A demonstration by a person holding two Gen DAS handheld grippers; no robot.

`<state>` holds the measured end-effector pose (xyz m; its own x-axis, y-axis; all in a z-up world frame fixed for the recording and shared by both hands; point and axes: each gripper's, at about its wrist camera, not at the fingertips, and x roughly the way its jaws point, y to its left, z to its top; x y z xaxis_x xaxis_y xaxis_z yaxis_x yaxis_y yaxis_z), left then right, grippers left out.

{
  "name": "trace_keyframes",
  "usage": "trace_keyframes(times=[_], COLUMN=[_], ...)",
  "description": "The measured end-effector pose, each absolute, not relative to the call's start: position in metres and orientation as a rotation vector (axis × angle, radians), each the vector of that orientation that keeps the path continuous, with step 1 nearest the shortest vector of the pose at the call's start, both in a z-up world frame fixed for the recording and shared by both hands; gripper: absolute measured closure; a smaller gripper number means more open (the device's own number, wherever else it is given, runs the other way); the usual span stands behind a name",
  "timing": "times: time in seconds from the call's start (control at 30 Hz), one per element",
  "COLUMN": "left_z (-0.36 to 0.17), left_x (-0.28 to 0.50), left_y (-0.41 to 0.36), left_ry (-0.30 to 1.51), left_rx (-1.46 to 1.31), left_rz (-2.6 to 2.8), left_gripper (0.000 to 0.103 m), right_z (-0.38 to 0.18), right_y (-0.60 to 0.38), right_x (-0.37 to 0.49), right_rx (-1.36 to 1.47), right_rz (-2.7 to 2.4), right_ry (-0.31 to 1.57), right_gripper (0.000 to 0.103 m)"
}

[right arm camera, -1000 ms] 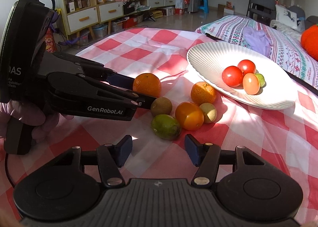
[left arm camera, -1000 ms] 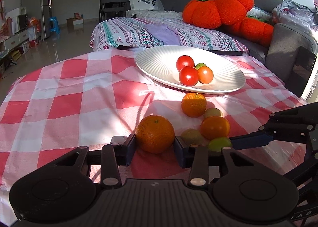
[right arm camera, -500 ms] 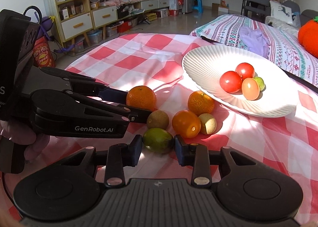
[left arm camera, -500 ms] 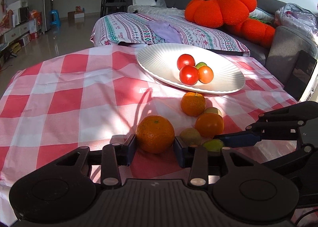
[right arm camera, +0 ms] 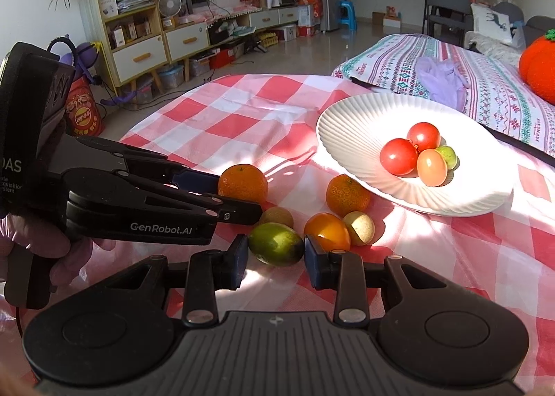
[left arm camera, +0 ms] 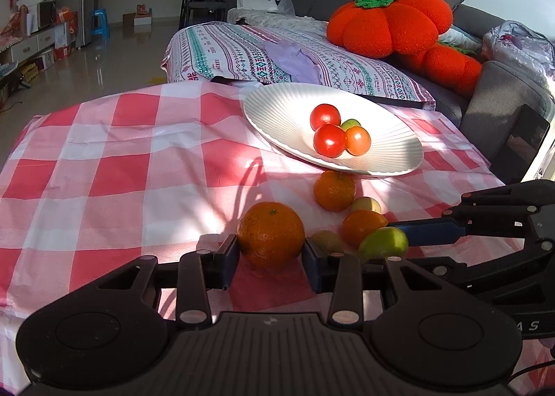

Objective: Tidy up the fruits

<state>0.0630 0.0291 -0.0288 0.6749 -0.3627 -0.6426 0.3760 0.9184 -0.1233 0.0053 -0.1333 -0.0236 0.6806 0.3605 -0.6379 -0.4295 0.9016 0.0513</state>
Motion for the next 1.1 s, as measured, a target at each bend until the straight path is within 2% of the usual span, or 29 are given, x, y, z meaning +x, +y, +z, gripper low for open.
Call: trace_keyframes(times=[0.73, 1.1], left_z=[0.006, 0.010], left_x=[0.064, 0.106], left_y=[0.001, -0.026], left_ry=[0.678, 0.693], left_rx=[-0.033, 0.011], left_rz=[-0.415, -0.401], left_gripper=[0.067, 0.067], right_z=[0.003, -0.008], right_y=[-0.191, -0.211], right_x=[0.045, 0.070], right_rx=[-0.004, -0.009], right_rz=[0.239, 0.168], right_ry=[0.588, 0.609], right_gripper=[0.071, 0.071])
